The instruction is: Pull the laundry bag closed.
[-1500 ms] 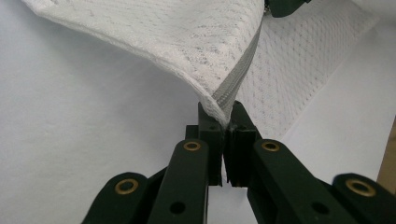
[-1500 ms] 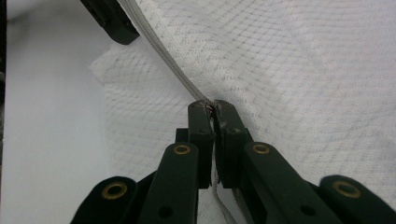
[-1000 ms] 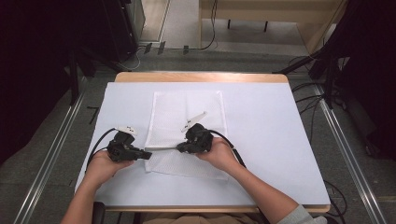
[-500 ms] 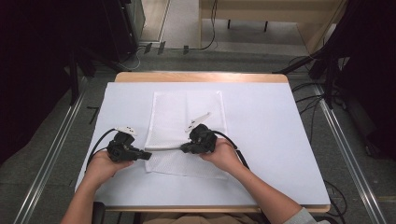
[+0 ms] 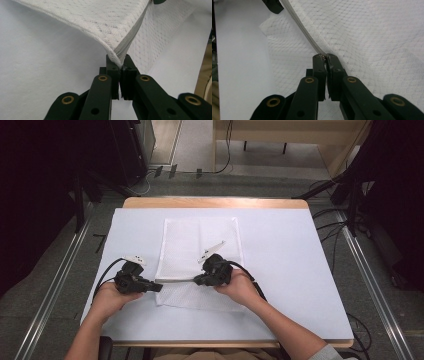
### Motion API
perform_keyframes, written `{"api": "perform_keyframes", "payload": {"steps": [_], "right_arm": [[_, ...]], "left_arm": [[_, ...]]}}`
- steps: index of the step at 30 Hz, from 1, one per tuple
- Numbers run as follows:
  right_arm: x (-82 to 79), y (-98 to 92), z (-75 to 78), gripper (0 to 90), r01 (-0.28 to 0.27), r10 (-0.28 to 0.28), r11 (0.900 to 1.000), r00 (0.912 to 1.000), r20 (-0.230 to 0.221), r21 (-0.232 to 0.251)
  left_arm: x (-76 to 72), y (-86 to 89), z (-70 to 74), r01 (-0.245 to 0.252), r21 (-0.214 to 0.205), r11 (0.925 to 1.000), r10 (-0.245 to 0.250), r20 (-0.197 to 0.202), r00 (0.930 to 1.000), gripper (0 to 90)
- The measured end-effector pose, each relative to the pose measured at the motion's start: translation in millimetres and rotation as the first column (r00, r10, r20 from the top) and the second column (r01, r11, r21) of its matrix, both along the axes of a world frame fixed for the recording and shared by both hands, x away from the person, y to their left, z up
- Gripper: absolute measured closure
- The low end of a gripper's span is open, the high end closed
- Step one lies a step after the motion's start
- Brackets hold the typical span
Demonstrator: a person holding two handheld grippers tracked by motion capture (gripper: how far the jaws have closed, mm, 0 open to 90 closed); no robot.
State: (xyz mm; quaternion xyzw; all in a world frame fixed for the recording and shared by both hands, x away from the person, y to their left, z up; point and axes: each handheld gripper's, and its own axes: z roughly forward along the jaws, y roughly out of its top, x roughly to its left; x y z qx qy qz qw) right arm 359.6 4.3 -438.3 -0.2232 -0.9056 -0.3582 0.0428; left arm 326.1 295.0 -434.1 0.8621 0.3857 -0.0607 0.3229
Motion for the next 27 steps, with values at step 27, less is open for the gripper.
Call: {"api": "perform_keyframes", "payload": {"steps": [27], "right_arm": [[-0.5,-24.3,-5.2,88.3,0.050,-0.050,0.9986,0.9987,-0.006,0.015]], "left_arm": [[-2.1,8.2,0.1,-0.014,-0.015,0.9998,0.014,0.000,0.9999,87.9]]}}
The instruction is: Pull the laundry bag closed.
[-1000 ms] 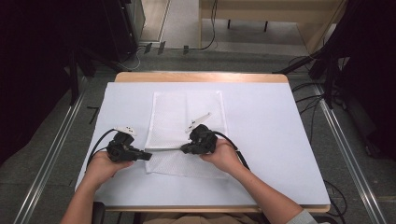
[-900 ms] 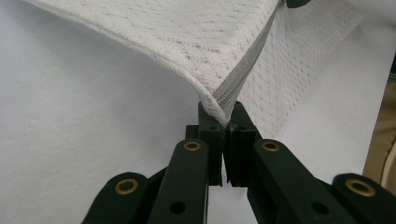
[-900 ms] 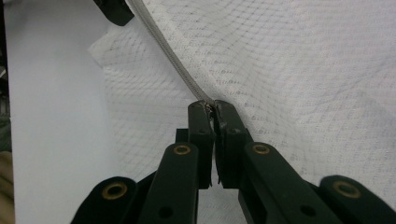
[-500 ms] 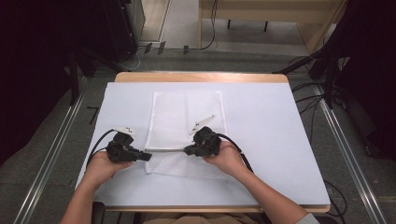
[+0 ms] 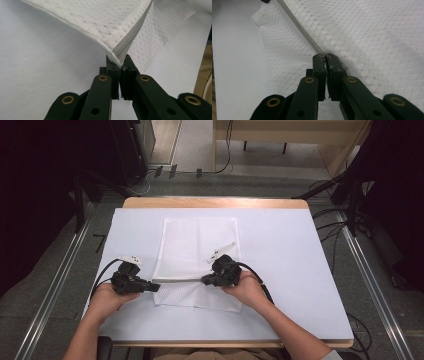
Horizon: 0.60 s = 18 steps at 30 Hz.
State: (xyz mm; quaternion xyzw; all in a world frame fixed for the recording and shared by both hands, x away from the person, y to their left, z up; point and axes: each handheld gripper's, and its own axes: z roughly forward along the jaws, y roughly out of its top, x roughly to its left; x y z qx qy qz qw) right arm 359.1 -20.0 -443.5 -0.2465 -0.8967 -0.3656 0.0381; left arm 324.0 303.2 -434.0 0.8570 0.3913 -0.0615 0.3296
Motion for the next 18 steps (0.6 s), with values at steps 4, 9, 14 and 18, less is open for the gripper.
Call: {"api": "perform_keyframes", "payload": {"steps": [4,9,14,18], "right_arm": [[-0.2,-3.5,1.1,88.3,0.004,-0.004,1.0000,1.0000,0.004,0.000],[0.6,-9.8,1.6,88.3,0.019,-0.019,0.9998,0.9998,-0.004,0.000],[-0.1,-11.9,1.5,88.3,0.018,-0.018,0.9998,0.9998,-0.007,0.004],[-1.2,-11.3,0.4,88.3,0.021,-0.021,0.9998,0.9997,-0.013,-0.004]], "left_arm": [[-0.1,0.2,0.1,0.000,-0.002,1.0000,0.000,-0.001,1.0000,87.9],[-0.2,0.2,0.1,0.001,-0.003,1.0000,-0.001,-0.003,1.0000,87.9],[-0.4,0.1,-0.1,0.005,-0.003,1.0000,-0.005,-0.001,1.0000,87.9],[-0.5,-0.1,-0.2,0.004,-0.001,1.0000,-0.004,-0.004,1.0000,88.0]]}}
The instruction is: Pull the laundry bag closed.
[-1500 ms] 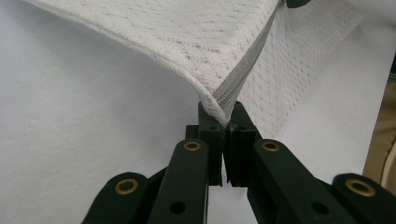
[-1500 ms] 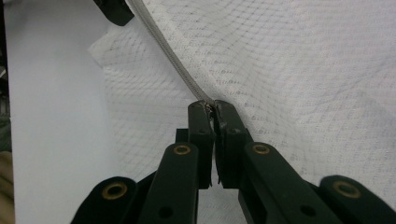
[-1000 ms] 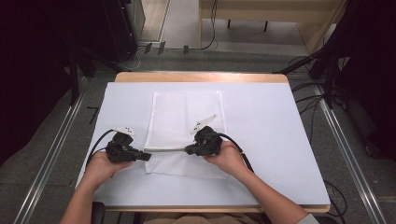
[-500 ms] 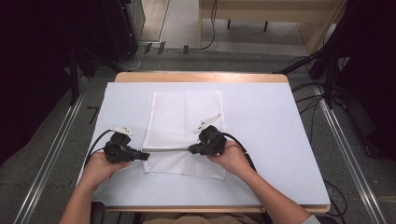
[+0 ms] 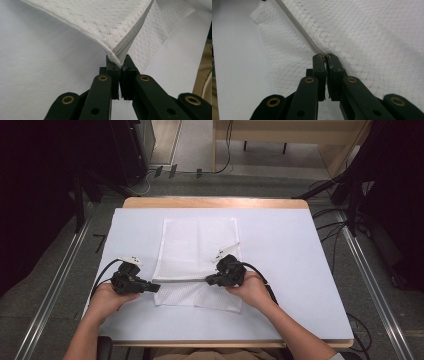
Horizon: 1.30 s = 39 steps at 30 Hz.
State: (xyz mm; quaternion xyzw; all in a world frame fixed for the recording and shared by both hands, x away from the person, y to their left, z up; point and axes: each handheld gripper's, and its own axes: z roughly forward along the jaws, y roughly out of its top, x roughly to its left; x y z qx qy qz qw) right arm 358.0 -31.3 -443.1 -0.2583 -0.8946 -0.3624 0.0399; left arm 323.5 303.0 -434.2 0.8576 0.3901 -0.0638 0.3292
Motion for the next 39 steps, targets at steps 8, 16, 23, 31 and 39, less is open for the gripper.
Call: {"api": "perform_keyframes", "payload": {"steps": [8,16,23,31,39], "right_arm": [[2.1,-9.4,-1.3,88.3,0.017,-0.017,0.9999,0.9999,-0.003,-0.002],[3.0,-20.1,-0.9,88.3,0.031,-0.031,0.9995,0.9995,-0.009,-0.001],[3.2,-28.8,-0.4,88.2,0.046,-0.046,0.9989,0.9989,-0.010,-0.008],[1.5,-36.5,1.7,88.2,0.048,-0.048,0.9988,0.9988,-0.005,-0.010],[-0.4,-48.2,4.8,88.2,0.063,-0.063,0.9980,0.9980,-0.005,0.004]], "left_arm": [[-0.2,1.5,-0.4,-0.002,-0.002,1.0000,0.002,-0.002,1.0000,87.9],[-0.5,2.6,-1.0,-0.007,-0.003,1.0000,0.007,-0.005,1.0000,87.9],[-0.6,2.1,-1.3,-0.003,-0.001,1.0000,0.003,-0.012,0.9999,87.9],[-0.7,0.8,-2.5,-0.004,0.009,1.0000,0.004,-0.018,0.9998,87.8],[-0.6,0.8,-2.6,-0.003,0.004,1.0000,0.003,-0.020,0.9998,87.7]]}}
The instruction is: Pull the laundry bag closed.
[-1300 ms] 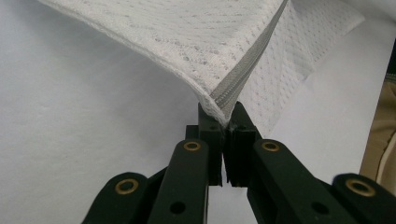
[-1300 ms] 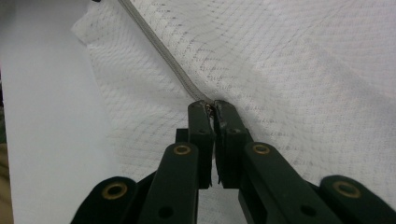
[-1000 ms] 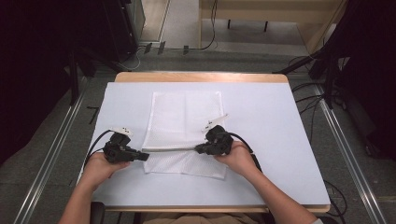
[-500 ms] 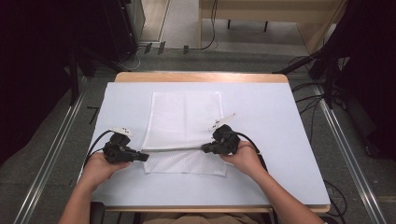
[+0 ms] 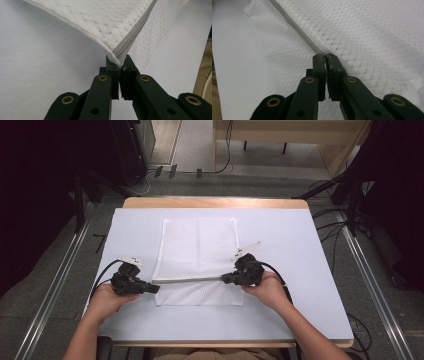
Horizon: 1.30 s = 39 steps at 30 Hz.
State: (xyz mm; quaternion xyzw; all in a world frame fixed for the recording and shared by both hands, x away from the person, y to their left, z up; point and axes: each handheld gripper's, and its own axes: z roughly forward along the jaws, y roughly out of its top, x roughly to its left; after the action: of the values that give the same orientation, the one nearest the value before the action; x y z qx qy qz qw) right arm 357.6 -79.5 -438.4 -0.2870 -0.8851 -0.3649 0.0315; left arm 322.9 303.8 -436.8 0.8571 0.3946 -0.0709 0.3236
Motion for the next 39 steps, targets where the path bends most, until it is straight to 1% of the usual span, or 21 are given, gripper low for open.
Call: {"api": "perform_keyframes", "payload": {"steps": [5,7,9,12,15,17,22,23,24,25,26,27,29,30,31,34,35,36,37,38,39], "right_arm": [[0.0,-4.1,-2.0,88.2,-0.002,0.003,0.9999,1.0000,0.001,-0.011],[0.4,-8.1,-3.4,88.2,0.011,-0.011,0.9998,0.9999,-0.011,-0.014],[0.8,-10.5,-3.5,88.3,0.015,-0.015,0.9997,0.9998,-0.009,-0.019],[1.2,-13.0,-3.6,88.2,0.021,-0.021,0.9996,0.9997,-0.009,-0.019],[1.9,-19.4,-3.0,88.2,0.027,-0.027,0.9996,0.9996,-0.013,-0.011],[1.7,-20.7,-2.9,88.2,0.023,-0.023,0.9997,0.9997,-0.011,-0.006],[0.3,-28.9,-4.5,88.3,0.038,-0.038,0.9989,0.9991,-0.020,-0.027],[0.3,-28.9,-4.5,88.3,0.038,-0.038,0.9989,0.9991,-0.020,-0.027],[0.1,-33.4,-3.9,88.3,0.040,-0.040,0.9989,0.9990,-0.018,-0.023],[-0.6,-34.8,-3.1,88.3,0.048,-0.048,0.9985,0.9987,-0.020,-0.027],[-0.4,-37.3,-3.1,88.3,0.042,-0.042,0.9988,0.9991,-0.009,-0.025],[-1.1,-38.6,-2.5,88.3,0.049,-0.050,0.9984,0.9986,-0.018,-0.026],[-0.9,-40.4,-2.8,88.2,0.050,-0.051,0.9985,0.9986,-0.012,-0.023],[-1.1,-41.8,-2.8,88.3,0.050,-0.050,0.9986,0.9986,-0.015,-0.018],[-2.6,-42.7,-3.5,88.3,0.045,-0.046,0.9989,0.9988,-0.016,-0.012],[-4.0,-43.2,-2.7,88.0,0.045,-0.045,0.9990,0.9989,-0.010,-0.004],[-3.8,-43.6,-2.4,87.7,0.042,-0.042,0.9991,0.9991,-0.008,0.006],[-3.5,-43.7,-2.6,87.4,0.041,-0.041,0.9991,0.9992,-0.007,0.013],[-3.2,-43.9,-3.0,87.1,0.042,-0.042,0.9990,0.9991,-0.009,0.015],[-3.2,-43.9,-3.0,87.1,0.042,-0.042,0.9990,0.9991,-0.009,0.015],[-3.5,-43.9,-4.6,84.3,0.047,-0.047,0.9988,0.9988,-0.010,0.012]], "left_arm": [[-0.5,-0.6,-0.2,0.005,0.005,1.0000,-0.005,0.004,1.0000,87.8],[-0.2,-0.1,0.0,0.009,0.002,1.0000,-0.009,0.001,1.0000,87.9],[-0.1,-0.1,-0.2,0.007,0.002,1.0000,-0.007,-0.003,1.0000,87.9],[0.0,0.6,-0.2,0.007,-0.002,1.0000,-0.007,-0.004,1.0000,87.9],[0.0,1.0,-0.1,0.008,0.000,1.0000,-0.008,-0.004,1.0000,87.9],[-0.1,0.0,-0.3,0.011,-0.002,0.9999,-0.011,-0.007,0.9999,87.9],[0.3,-0.1,-0.5,0.001,0.001,1.0000,-0.001,-0.014,0.9999,88.1],[0.6,0.2,-0.4,0.004,-0.006,1.0000,-0.004,-0.019,0.9998,88.1],[0.5,-0.4,-1.0,0.012,0.000,0.9999,-0.012,-0.023,0.9997,88.1],[0.5,-0.4,-1.0,0.012,0.000,0.9999,-0.012,-0.023,0.9997,88.1],[0.7,-0.8,-1.9,0.014,0.003,0.9999,-0.014,-0.021,0.9997,88.1],[0.4,-1.0,-1.6,0.009,0.000,1.0000,-0.009,-0.021,0.9998,88.1],[0.4,-1.2,-1.4,0.011,-0.002,0.9999,-0.012,-0.017,0.9998,88.1],[0.2,-1.8,-0.8,0.008,0.011,0.9999,-0.008,-0.008,0.9999,88.1],[0.0,-1.7,-0.9,0.009,0.014,0.9999,-0.009,-0.006,0.9999,88.0],[0.1,-1.1,-0.7,0.006,0.006,1.0000,-0.006,-0.003,1.0000,87.6],[-0.1,0.0,0.3,0.002,-0.001,1.0000,-0.002,0.012,0.9999,87.1],[-0.1,0.4,0.8,-0.013,-0.004,0.9999,0.013,0.017,0.9998,86.1],[0.5,1.2,0.8,-0.027,-0.003,0.9996,0.027,0.023,0.9994,82.5],[0.5,1.2,0.8,-0.027,-0.003,0.9996,0.027,0.023,0.9994,79.0],[0.9,1.7,0.2,-0.047,-0.007,0.9989,0.047,0.029,0.9985,76.7]]}}
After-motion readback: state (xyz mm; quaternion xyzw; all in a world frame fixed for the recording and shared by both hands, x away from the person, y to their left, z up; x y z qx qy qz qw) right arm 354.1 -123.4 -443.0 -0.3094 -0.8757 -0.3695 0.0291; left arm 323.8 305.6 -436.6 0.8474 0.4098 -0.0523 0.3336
